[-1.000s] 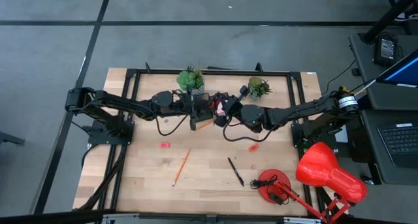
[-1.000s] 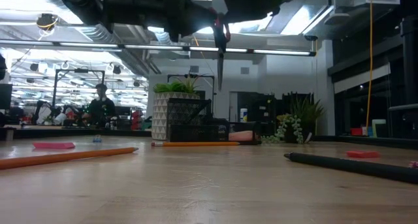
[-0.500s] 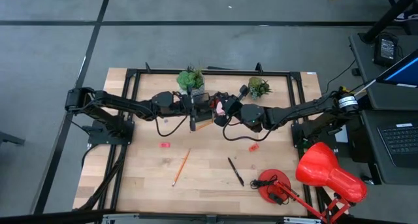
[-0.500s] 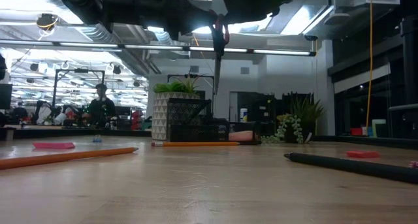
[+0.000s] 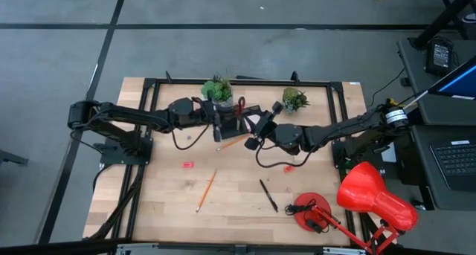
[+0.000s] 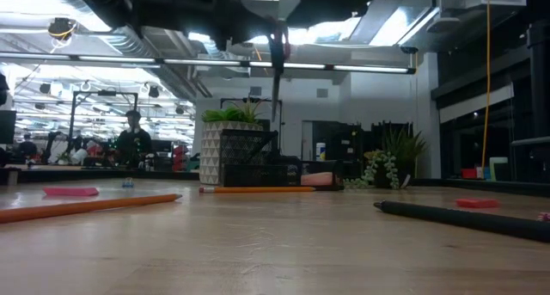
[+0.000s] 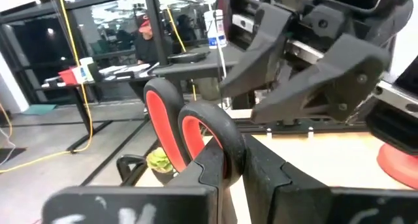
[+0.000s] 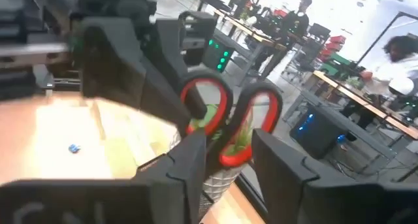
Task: Pick and place office supplies into organizer
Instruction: Put the black scissors into the black desk organizer
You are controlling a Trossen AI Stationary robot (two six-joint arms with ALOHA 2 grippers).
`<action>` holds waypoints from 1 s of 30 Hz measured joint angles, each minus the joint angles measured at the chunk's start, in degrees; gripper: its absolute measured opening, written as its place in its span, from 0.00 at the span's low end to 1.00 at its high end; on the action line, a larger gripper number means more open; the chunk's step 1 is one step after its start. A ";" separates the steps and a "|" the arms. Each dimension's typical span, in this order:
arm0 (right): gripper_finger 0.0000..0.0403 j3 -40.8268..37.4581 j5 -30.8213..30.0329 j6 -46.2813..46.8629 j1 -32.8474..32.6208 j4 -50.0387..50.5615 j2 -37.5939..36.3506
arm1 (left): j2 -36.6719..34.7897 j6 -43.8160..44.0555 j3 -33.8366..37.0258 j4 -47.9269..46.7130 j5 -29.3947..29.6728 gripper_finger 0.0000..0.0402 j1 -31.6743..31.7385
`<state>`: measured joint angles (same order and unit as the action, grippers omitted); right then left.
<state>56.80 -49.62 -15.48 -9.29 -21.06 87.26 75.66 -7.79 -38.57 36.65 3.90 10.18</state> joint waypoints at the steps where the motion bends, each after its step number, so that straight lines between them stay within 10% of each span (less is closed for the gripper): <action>1: 0.33 0.00 -1.00 -0.06 -0.50 0.00 0.00 | -0.74 -0.10 -0.02 -1.11 0.02 0.07 0.19; 9: 0.30 0.00 -10.22 -1.20 -5.13 1.29 -0.04 | -6.72 -3.74 -0.02 -10.57 -0.08 0.07 1.40; 17: 0.02 0.00 -10.30 5.14 -7.72 6.96 -0.04 | -11.18 -6.56 -0.02 -12.99 -0.22 0.07 3.30; 30: 0.01 -0.04 -9.86 19.24 -7.90 18.29 -0.04 | -11.32 -7.72 7.35 -3.39 -3.71 0.07 9.44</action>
<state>56.75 -59.48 3.76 -17.19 -2.76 87.22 64.34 -15.51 -31.21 33.26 0.19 19.62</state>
